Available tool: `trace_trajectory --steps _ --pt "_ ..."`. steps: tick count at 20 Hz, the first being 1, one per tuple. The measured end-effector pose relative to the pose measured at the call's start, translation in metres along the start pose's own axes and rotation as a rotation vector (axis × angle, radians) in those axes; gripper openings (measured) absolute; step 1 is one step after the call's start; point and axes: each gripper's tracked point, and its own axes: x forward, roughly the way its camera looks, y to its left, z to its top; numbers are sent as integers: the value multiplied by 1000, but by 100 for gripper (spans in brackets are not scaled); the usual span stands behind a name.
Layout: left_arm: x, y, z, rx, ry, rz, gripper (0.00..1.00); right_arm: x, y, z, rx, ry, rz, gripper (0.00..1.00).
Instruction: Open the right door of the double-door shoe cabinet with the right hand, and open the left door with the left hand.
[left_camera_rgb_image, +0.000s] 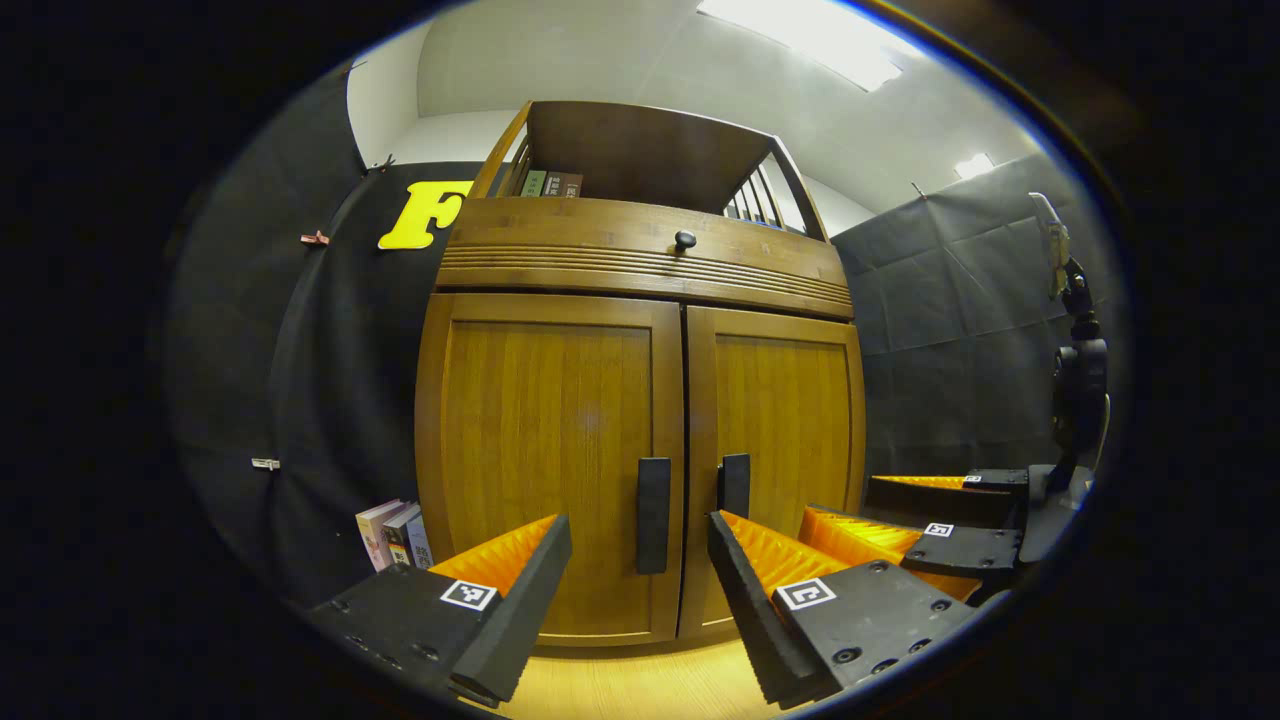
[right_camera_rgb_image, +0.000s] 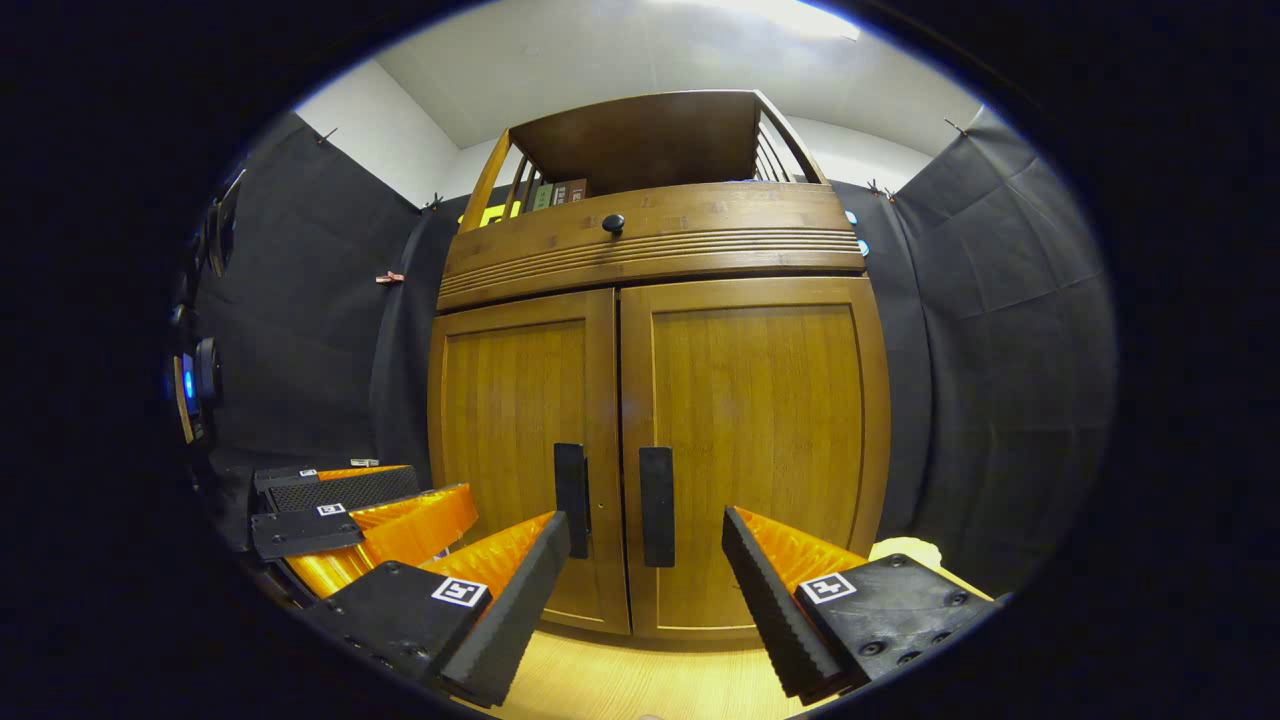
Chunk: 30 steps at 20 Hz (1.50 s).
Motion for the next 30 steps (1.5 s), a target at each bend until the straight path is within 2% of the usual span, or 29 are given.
trace_trajectory --steps 1,3,4,5,7,12,18,19,20,23,30 --pt "1 -1 -1 -3 2 -6 86 1 0 0 0 2 -4 99" --pt "2 -4 -4 -7 12 -26 86 3 0 -2 -2 5 -9 95" --pt "4 -4 -6 -6 22 -33 86 6 0 -3 -3 6 -9 99" --pt "4 -4 -10 -6 32 -36 87 10 1 -5 -5 7 -8 97" --pt "6 -1 -11 -15 33 -35 88 22 1 -6 -7 2 -9 99" --pt "5 12 -7 -5 15 4 94 42 -3 -4 12 -27 -25 97" --pt "-1 18 -6 -11 6 3 93 75 -14 -6 50 -53 -50 97" --pt "-2 18 -5 -17 2 3 93 80 -14 -5 47 -64 -51 94" --pt "-3 19 -5 -22 -1 5 92 87 -13 -7 39 -74 -52 98" --pt "-5 26 -5 -25 -4 20 93 102 -9 -13 16 -87 -50 97" --pt "-9 44 -17 -21 27 51 92 127 -5 -36 -1 -49 -63 97"
